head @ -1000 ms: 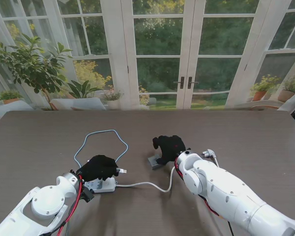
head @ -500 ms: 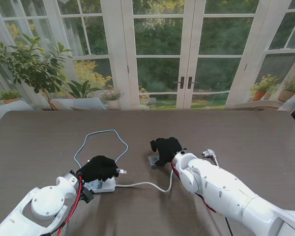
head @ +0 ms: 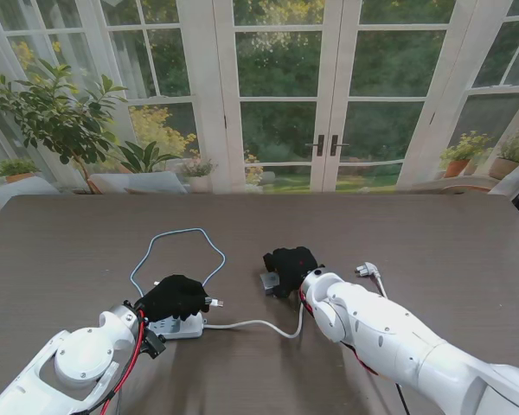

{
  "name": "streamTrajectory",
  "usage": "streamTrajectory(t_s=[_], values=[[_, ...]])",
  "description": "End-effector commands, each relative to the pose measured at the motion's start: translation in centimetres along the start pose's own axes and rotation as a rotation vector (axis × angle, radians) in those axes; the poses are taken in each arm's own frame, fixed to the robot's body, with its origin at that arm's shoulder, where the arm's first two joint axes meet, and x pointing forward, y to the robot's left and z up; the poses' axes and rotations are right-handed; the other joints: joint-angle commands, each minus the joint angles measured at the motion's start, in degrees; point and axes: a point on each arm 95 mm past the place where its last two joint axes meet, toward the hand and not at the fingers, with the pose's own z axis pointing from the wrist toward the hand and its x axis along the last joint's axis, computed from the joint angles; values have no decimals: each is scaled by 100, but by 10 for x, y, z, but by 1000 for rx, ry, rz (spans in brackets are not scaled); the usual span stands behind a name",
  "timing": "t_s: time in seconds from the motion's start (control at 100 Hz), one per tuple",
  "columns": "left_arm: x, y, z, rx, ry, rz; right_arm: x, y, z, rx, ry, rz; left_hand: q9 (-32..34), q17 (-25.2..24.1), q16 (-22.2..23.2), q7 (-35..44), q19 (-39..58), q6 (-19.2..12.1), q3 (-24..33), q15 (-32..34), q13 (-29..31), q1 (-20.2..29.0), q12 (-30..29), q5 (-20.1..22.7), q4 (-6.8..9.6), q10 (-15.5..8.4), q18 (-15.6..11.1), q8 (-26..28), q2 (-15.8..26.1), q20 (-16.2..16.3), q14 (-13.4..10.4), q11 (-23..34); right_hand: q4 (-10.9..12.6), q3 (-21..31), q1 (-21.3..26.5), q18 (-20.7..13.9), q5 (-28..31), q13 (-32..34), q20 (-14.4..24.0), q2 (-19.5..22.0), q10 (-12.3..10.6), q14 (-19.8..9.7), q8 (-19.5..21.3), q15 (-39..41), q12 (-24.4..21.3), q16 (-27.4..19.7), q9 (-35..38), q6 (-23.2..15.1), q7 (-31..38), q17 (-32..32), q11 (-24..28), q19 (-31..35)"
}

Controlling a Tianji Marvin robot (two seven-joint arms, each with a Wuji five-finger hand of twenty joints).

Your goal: Set up the charging station

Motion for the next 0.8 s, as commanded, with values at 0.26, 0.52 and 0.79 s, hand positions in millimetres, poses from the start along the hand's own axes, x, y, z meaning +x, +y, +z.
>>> streamTrajectory(t_s=[0.26,0.52,0.79], values=[[1,5,0,-22,-3,-16,3,-12,2,-23,18,1,83,102,42,175,330,-316,59,204,93,596,-86,97,290,18,68,107,251,122,214,64,-91,277,352,-97,1086,454,-81,-166,-348,-102,558,231,504,-3497,1069,-1368,-730,155,457,435],[2,6,0,-24,-8,-26,1,-19,3,-47,27,3,95,101,40,117,320,-276,-21,200,97,629,-103,101,313,38,102,83,283,132,247,62,-1233,140,997,-115,2018,1088,-263,-122,-554,-192,-885,206,680,-3440,2257,-1663,305,449,303,584],[2,7,0,-30,-12,-37,-1,-22,2,-49,46,15,97,86,37,57,295,-247,-130,190,89,664,-114,95,340,67,148,76,332,151,283,56,-1078,289,1049,-218,2201,1537,-311,405,-497,-183,-784,320,861,-3313,2788,-1606,605,760,124,734]])
